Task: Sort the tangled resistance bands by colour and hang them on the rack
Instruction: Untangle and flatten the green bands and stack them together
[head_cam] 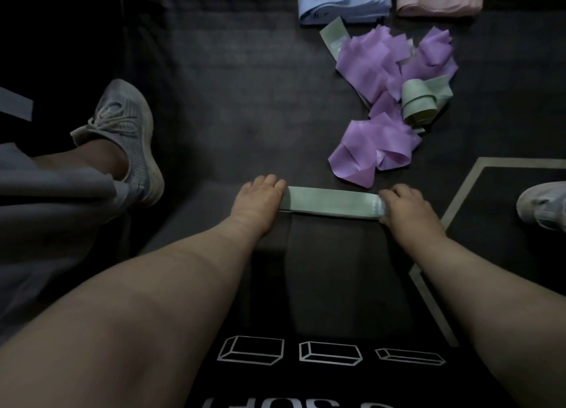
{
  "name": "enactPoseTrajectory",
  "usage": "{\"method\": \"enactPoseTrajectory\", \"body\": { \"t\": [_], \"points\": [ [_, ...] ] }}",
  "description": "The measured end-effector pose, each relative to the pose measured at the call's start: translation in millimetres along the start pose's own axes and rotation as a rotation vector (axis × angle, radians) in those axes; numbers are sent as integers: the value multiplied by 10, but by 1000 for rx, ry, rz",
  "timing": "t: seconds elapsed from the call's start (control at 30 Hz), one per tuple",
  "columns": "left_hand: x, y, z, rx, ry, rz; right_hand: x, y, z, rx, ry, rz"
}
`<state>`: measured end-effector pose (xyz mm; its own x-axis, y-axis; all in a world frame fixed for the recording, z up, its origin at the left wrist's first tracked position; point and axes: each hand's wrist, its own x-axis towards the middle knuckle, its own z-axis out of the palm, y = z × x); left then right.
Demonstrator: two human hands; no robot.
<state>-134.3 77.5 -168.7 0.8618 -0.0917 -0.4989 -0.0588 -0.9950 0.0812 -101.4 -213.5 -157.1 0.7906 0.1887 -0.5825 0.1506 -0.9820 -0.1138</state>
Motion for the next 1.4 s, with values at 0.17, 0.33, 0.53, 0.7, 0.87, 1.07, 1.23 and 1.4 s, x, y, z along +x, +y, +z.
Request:
{"method": "enactPoseTrajectory", "body": {
  "t": [0.17,0.33,0.53,0.7,0.87,1.07,1.23,1.4],
  "points": [
    [-61,-3,45,-80,-44,-64,-43,-42,79,179,11,167],
    [-124,149,-14,-640,60,-695,4,-179,162,720,99,755],
    [46,86,68,-976,29,-949,101,-127,267,856,74,766],
    [67,38,62,-1087,7,-1000,128,-55,236,939,50,727],
    [116,-21,197,-1227,-32,-972,114,-35,224,1024,83,691],
    [52,64,13,-1148,21,-908,153,-76,200,966,123,698],
    [65,190,-33,-787,-27,-915,150,-146,121,592,54,704],
    [77,390,-38,-792,-50,-912,196,-291,136,613,9,742]
  ]
}}
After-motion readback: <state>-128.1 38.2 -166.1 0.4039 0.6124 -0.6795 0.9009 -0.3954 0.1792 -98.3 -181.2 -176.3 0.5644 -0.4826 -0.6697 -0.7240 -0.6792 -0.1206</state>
